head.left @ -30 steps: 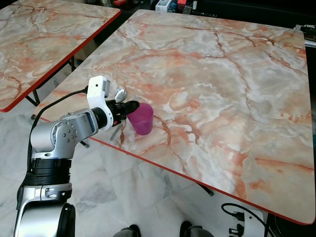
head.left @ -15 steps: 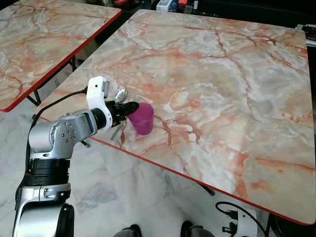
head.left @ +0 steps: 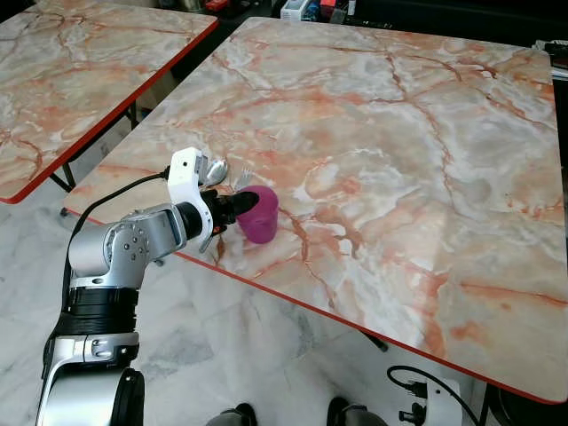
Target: Setting the table
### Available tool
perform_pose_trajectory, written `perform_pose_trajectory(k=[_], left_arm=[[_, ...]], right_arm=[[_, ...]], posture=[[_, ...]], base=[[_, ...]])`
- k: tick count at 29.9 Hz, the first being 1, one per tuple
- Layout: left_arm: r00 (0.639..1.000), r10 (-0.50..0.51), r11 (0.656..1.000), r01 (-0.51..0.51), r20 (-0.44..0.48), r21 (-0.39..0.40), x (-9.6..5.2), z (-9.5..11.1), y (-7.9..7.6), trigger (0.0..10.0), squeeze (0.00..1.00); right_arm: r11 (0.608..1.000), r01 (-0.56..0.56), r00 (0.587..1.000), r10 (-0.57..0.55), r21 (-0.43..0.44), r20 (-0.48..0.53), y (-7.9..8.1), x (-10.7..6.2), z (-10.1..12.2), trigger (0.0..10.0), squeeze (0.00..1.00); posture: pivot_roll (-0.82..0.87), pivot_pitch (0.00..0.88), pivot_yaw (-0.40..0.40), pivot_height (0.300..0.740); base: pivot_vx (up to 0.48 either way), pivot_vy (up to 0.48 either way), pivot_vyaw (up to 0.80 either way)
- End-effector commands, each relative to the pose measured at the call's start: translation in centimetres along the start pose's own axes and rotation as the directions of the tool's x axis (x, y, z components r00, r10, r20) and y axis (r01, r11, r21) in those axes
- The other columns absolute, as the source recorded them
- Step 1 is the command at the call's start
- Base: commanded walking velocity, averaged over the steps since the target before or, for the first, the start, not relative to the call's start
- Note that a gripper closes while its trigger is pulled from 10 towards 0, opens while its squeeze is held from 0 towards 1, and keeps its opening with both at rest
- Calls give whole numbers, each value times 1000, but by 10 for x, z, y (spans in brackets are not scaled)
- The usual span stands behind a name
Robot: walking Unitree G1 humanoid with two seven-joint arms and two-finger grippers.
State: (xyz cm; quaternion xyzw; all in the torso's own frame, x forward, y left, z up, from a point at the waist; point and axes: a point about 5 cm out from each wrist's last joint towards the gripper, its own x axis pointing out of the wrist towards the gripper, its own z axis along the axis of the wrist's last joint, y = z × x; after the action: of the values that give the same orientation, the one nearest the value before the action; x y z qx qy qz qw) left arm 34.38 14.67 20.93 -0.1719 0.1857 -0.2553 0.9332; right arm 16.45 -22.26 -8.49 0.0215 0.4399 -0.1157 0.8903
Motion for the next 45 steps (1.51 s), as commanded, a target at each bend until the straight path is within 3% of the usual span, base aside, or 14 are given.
perform_pose_trajectory(k=[1, 6, 7, 37, 43, 45], left_arm=[[999, 40, 999, -40, -7, 3, -2, -1, 6, 10000, 0], [999, 50, 999, -50, -10, 1, -2, -2, 8, 9569, 0], [999, 53, 999, -53, -11, 3, -2, -2, 8, 0, 0], [996, 91, 996, -91, 0, 16, -4, -1, 13, 0, 0], [995, 95, 995, -97, 37, 34, -4, 2, 14, 0, 0], [988, 98, 994, -102, 120, 26, -6, 11, 14, 0, 0]], right_arm=[[1000, -14, 999, 14, -2, -34, 3, -2, -10, 10000, 0], [1000, -20, 999, 20, -7, -33, 4, -2, -10, 10000, 0], [1000, -21, 999, 21, -8, -33, 5, -2, -9, 10000, 0], [999, -34, 999, 34, -16, -32, 8, -1, -6, 10000, 0], [999, -37, 999, 37, -18, -32, 9, 0, -6, 10000, 0], [999, -42, 999, 42, -18, -31, 12, 0, -6, 10000, 0]], posture=[[-22, 192, 69, 740], [-22, 192, 67, 740], [-22, 191, 66, 740], [-22, 185, 62, 740], [-23, 186, 61, 740], [-28, 180, 57, 740]], base=[[0, 0, 0], [0, 0, 0], [0, 0, 0], [0, 0, 0], [0, 0, 0], [0, 0, 0]])
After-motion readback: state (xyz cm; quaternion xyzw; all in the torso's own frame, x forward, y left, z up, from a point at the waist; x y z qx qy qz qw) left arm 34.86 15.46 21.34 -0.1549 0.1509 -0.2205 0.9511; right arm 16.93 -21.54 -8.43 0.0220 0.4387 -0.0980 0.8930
